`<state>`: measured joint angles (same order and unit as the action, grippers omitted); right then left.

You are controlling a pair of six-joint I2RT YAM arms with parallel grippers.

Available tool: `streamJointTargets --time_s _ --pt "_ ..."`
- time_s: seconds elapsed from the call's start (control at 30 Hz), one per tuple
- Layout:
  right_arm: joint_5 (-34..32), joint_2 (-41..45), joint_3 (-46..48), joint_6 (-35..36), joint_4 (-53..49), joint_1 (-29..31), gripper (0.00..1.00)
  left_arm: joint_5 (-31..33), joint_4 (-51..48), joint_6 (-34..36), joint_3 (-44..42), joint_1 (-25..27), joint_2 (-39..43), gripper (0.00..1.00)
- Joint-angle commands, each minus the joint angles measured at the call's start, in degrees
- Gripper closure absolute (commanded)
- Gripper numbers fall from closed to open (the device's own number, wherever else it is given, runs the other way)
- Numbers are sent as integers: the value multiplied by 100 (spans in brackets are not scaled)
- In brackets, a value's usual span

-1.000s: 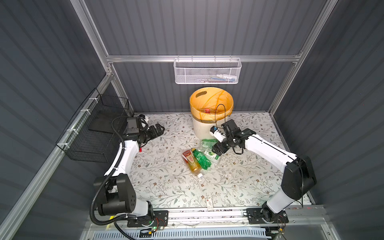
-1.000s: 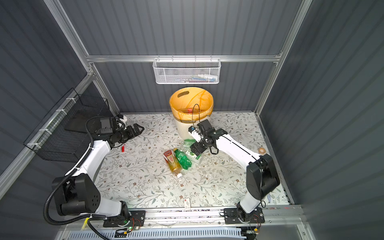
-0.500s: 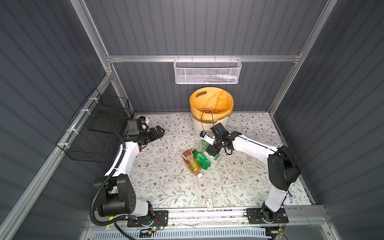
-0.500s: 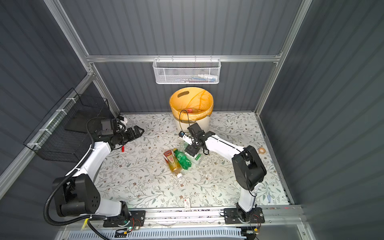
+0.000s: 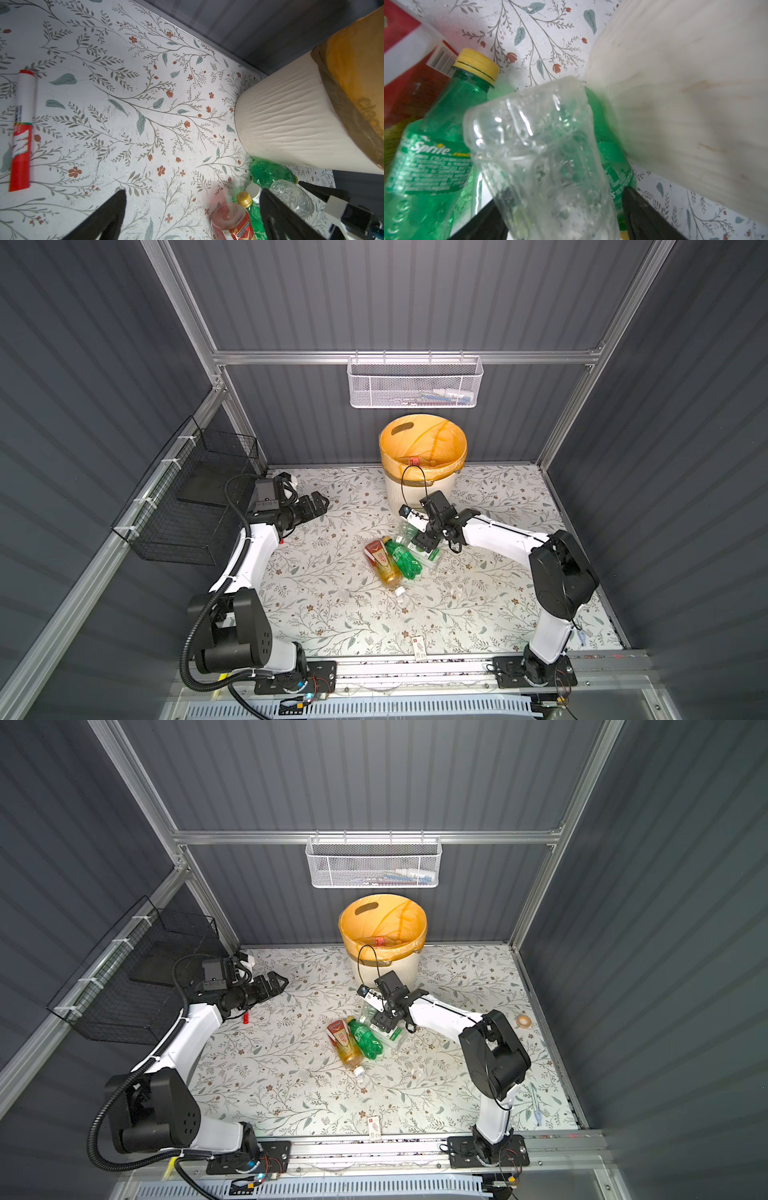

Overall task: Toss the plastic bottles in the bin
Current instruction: 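Lift the crumpled clear bottle with the right gripper over the bin and release it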

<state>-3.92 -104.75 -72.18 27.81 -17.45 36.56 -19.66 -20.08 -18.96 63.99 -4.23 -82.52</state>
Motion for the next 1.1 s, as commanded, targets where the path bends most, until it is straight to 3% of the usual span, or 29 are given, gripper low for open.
streamJointTargets --time_s 0.0,0.3,0.5,0.7,0.87,0.97,1.07 --pt "-21 -2 148 -24 53 43 23 28 12 98 -79 -60 -52 0" --pt "-383 766 453 -466 -56 42 36 33 21 96 -104 -60 -2 0" --pt "-581 1774 864 -1659 -287 -213 37 -68 106 22 -166 -60 -1 0" --pt "238 2983 1970 -3533 -86 -1274 37 -294 213 -73 -185 -62 -82 0" --pt "935 3961 3226 -5210 382 -2651 36 -374 250 -103 -218 -60 -109 0" --pt "1499 4334 3919 -6140 793 -3347 37 -389 284 -130 -241 -61 -132 0" --pt "1847 4367 4455 -6794 1224 -3613 36 -463 334 -176 -247 -60 -208 0"
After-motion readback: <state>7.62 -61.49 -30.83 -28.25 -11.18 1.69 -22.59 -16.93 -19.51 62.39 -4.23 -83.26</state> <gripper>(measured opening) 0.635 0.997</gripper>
